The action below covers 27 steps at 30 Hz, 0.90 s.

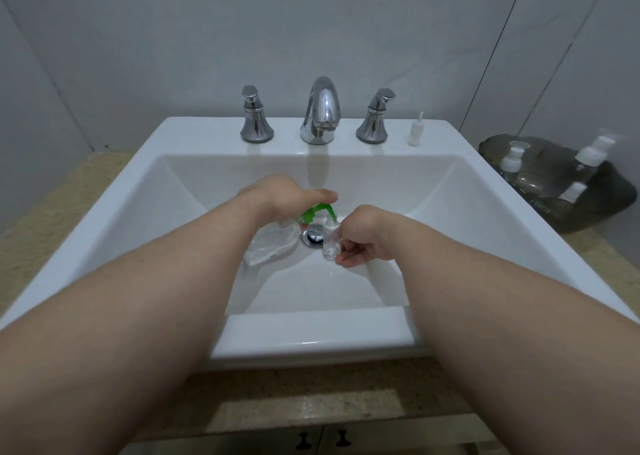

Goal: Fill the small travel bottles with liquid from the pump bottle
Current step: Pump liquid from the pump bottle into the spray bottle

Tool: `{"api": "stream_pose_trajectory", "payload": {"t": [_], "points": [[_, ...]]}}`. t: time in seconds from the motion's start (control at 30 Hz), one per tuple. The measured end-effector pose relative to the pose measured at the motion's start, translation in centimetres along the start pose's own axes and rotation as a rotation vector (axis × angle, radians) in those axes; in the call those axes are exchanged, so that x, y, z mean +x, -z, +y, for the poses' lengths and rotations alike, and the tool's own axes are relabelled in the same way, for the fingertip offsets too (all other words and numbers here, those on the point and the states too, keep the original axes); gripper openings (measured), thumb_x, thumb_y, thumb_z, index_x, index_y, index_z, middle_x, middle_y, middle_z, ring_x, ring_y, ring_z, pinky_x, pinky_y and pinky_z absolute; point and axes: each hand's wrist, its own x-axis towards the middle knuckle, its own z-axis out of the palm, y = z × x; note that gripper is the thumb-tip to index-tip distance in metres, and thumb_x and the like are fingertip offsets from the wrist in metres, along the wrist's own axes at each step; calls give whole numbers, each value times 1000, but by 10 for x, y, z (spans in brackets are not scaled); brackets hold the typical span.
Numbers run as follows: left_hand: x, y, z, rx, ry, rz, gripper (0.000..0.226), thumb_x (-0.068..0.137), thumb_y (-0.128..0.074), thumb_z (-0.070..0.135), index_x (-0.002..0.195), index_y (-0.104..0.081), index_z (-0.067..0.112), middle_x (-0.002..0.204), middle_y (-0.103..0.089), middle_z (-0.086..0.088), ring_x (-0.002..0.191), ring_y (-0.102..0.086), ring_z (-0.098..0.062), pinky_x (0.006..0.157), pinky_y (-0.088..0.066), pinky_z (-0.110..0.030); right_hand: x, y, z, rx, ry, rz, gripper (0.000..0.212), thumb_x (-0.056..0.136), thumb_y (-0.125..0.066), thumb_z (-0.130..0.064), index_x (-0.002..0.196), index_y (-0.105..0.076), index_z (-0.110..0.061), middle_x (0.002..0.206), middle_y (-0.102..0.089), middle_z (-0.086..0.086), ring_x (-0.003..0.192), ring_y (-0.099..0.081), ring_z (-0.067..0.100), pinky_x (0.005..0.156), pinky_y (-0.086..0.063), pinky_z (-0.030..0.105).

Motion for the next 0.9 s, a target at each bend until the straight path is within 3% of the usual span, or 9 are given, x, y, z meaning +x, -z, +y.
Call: {"api": "stream_pose_trajectory", "payload": {"t": [0.17,0.37,0.5,0.63,0.9], "points": [[2,0,-1,-16,5,-9,76,60,-68,89,77,-71,15,77,-69,-4,75,-64,-26,76,-49,-35,2,0,0,-1,5,3,42,89,-24,18,101,-60,0,78,-60,18,65,-63,23,79,-58,36],[2,-1,-1,-13,11,-16,78,58,-67,90,76,-73,14,75,-69,-4,72,-63,-26,73,-47,-35,2,-1,0,-6,14,2,38,90,-25,17,91,-59,-1,79,-61,19,65,-63,23,81,-58,37],[3,-1,-1,-23,17,-16,80,51,-65,92,74,-73,16,73,-70,-4,70,-62,-26,72,-46,-34,4,-1,1,-7,15,2,42,91,-25,16,101,-63,1,79,-61,18,64,-63,22,81,-58,37],[2,-1,0,-32,3,-14,69,68,-71,83,71,-70,14,73,-67,-5,69,-59,-26,70,-44,-34,5,0,2,-7,10,-6,45,92,-25,15,114,-62,3,77,-59,16,62,-62,21,79,-58,36],[3,-2,-1,-37,3,-7,73,62,-70,84,77,-74,13,75,-72,-6,70,-62,-26,72,-46,-34,4,0,2,0,8,-3,39,93,-25,15,89,-60,-2,80,-60,17,63,-62,21,78,-58,35]]}}
